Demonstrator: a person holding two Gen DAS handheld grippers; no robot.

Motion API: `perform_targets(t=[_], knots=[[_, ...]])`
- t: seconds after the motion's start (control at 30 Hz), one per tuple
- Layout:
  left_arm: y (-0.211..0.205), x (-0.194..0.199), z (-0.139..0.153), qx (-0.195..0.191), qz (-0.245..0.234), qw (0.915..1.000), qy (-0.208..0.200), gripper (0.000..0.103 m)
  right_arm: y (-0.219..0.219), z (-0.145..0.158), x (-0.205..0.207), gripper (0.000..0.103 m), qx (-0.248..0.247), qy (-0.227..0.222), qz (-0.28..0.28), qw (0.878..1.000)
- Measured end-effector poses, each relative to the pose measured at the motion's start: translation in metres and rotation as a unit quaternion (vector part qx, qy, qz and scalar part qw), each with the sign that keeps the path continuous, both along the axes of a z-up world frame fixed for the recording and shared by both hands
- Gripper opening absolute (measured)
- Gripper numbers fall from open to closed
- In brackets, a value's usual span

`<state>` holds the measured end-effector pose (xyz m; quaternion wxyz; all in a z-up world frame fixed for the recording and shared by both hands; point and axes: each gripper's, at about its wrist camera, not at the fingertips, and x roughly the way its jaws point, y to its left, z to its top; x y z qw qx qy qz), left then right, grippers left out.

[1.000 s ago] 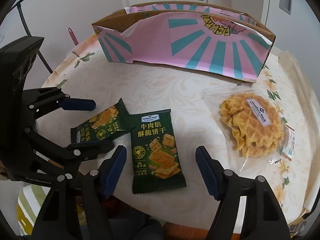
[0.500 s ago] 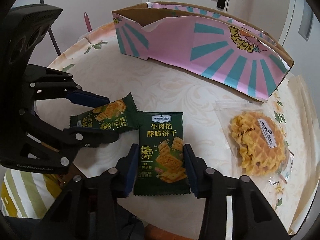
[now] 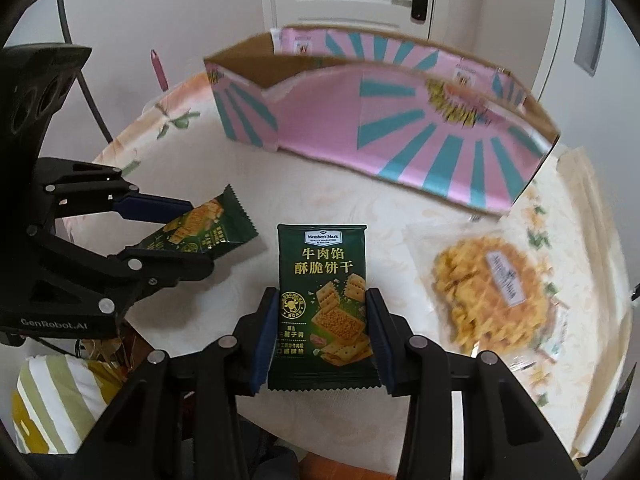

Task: Organize snacks
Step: 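Grasp one green cracker packet with right tool while left tool grasps the other, then carry both green packets over the box and open left tool to drop its packet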

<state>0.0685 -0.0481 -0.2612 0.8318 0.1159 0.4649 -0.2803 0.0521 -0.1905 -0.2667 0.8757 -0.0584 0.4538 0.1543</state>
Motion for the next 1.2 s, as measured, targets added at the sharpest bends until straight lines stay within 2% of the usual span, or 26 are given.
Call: perform_targets(t=[0.2,0.4,0.6,0.73,0.93,1.2], knots=[[0.013,0.013,0.055,-0.026,0.015,0.9992,-0.026,0.041,-0.001,0.05,0.004,0.039,0.006,-0.019,-0.025,0.999],[0.021,0.039,0.117,-0.05,0.009,0.9966,-0.066,0.041,-0.001,0.099,0.012,0.039,0.016,-0.044,-0.054,0.997],[0.021,0.083,0.148,-0.059,0.008,0.9952,-0.078,0.041,-0.002,0.132,0.034,0.039,0.01,-0.063,-0.083,0.995],[0.016,0.114,0.149,-0.057,0.02,0.9951,-0.078,0.041,-0.004,0.147,0.053,0.039,0.015,-0.071,-0.098,0.993],[0.008,0.153,0.135,-0.042,0.044,0.9957,-0.07,0.041,-0.009,0.147,0.087,0.039,0.029,-0.079,-0.101,0.991],[0.011,0.206,0.104,-0.014,0.1,0.9946,-0.026,0.041,-0.02,0.138,0.133,0.039,0.051,-0.069,-0.076,0.993]])
